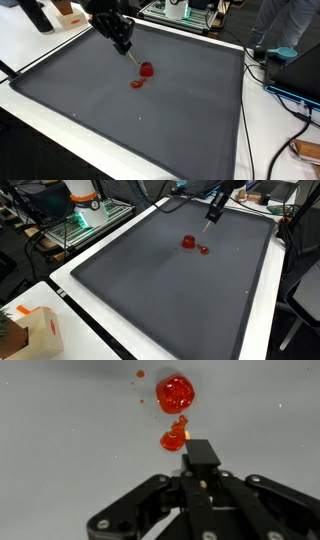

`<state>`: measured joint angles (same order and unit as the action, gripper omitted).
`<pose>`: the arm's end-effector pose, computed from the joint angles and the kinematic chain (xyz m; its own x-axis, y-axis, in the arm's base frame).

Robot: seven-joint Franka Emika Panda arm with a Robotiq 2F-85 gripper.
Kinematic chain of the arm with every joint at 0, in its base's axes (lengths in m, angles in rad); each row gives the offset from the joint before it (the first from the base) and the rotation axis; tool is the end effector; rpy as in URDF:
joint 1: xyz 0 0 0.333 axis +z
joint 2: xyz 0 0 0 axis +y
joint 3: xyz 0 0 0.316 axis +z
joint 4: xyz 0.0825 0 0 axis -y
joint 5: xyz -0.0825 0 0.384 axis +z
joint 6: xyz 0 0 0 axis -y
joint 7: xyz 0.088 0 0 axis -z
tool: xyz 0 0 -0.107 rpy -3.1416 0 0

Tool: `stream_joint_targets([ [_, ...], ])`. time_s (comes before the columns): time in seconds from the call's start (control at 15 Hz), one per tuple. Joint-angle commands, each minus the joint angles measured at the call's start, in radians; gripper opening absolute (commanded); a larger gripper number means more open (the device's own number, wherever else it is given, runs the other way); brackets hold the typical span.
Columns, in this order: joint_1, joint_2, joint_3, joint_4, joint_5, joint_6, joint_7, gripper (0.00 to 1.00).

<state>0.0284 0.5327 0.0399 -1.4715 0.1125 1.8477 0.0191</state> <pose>0.6833 0.0513 0.3584 0.9870 0.0155 -0.1600 -0.0037 -0.9929 -0.1190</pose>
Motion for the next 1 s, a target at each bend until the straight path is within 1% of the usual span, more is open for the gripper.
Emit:
stream_joint_targets([
  [0.0,0.037,0.005,-0.022,0.003,-0.059,-0.005,0.077,0.03],
  [0.53,0.18,0.065,-0.094,0.041,-0.305,-0.061,0.463,0.03],
  [0.73,0.229,0.099,-0.123,0.062,-0.394,-0.109,0.592,0.03],
  [0.93,0.263,0.139,-0.14,0.098,-0.469,-0.192,0.686,0.03],
])
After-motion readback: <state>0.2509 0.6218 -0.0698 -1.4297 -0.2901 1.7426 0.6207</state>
